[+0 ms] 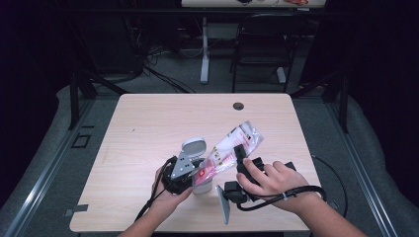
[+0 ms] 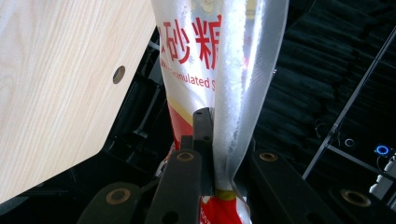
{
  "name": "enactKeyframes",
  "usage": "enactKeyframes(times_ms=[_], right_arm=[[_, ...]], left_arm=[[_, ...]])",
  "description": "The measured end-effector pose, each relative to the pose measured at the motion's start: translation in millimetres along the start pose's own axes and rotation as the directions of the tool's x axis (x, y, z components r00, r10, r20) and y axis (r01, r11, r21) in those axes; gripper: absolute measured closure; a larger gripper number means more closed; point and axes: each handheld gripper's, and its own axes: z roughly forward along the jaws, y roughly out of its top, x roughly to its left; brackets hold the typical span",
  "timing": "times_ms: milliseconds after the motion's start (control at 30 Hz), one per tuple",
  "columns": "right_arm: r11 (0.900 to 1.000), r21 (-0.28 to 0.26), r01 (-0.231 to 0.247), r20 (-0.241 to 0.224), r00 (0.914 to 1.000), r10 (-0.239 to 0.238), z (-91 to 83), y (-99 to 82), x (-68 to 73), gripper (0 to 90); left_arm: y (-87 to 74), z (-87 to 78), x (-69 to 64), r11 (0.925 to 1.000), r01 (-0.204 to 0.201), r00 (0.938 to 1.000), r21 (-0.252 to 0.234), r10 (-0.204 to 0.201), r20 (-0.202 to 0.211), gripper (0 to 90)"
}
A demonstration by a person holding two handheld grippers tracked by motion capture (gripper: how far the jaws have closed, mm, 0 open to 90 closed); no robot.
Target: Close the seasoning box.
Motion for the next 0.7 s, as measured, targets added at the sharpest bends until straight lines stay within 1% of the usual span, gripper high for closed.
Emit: enactKeyframes(times_ms=[133, 233, 333, 700], right_arm=[[1.0, -0.003, -0.003, 0.0, 1.0, 0.003, 0.4, 0.4, -0.3, 85.6], [0.9999, 0.01, 0.012, 0.001, 0.9999, -0.012, -1.0, 1.3, -1.5, 85.6], [1.0, -0.002, -0.001, 0.001, 1.0, 0.001, -0.2, 0.3, -0.8, 85.6], [1.0, -0.006, -0.003, -0.009, 1.0, 0.003, 1.4, 0.3, -3.8, 85.7]], left_arm=[[-0.3, -0.6, 0.7, 1.0, 0.001, 1.0, 0.0, -0.001, 0.0, 70.1], [-0.5, 0.1, 0.3, 1.0, 0.0, 1.0, -0.002, 0.0, 0.0, 70.1], [0.1, 0.3, 0.3, 1.0, 0.001, 1.0, -0.001, -0.001, 0.005, 70.1], [-0.2, 0.4, 1.1, 1.0, 0.009, 0.9998, -0.003, -0.009, 0.016, 70.2]])
